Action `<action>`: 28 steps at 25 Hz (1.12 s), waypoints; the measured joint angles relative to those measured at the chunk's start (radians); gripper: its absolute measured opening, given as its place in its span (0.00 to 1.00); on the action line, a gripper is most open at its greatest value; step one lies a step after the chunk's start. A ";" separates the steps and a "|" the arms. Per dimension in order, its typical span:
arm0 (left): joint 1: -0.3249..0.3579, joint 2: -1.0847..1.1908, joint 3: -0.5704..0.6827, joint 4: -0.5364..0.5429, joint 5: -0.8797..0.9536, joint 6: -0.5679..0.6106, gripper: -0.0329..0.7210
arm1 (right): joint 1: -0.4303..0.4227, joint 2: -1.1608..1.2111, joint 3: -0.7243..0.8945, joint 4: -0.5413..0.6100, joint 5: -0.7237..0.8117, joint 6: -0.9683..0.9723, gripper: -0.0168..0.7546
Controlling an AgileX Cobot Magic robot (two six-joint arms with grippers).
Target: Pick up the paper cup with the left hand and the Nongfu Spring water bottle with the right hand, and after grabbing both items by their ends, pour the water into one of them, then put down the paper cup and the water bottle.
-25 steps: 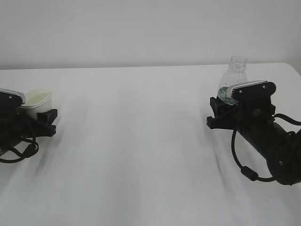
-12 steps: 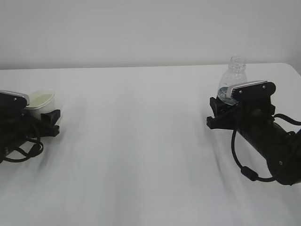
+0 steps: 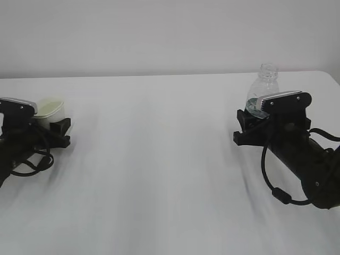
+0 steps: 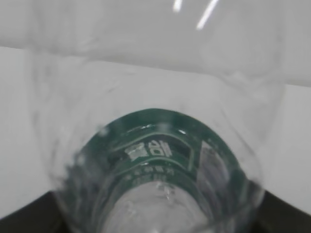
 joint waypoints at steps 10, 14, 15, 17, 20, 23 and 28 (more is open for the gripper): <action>0.000 0.064 -0.100 -0.002 -0.019 0.000 0.61 | 0.000 0.000 0.000 -0.006 0.000 0.001 0.61; 0.000 0.076 -0.128 -0.016 -0.019 0.000 0.61 | 0.000 0.000 0.000 -0.006 0.000 0.001 0.61; 0.000 0.080 -0.134 -0.023 -0.017 0.000 0.61 | 0.000 0.000 0.000 -0.006 0.000 0.001 0.61; 0.000 0.083 -0.145 -0.035 -0.014 0.000 0.61 | 0.000 0.000 0.000 -0.008 0.000 0.001 0.61; 0.000 0.090 -0.159 -0.060 -0.008 0.000 0.61 | 0.000 0.000 0.000 -0.010 0.000 0.002 0.61; 0.000 0.107 -0.178 -0.077 -0.017 0.000 0.61 | 0.000 0.000 0.000 -0.014 0.000 0.002 0.61; 0.000 0.119 -0.194 -0.080 -0.028 0.000 0.61 | 0.000 0.000 0.000 -0.015 0.000 0.002 0.61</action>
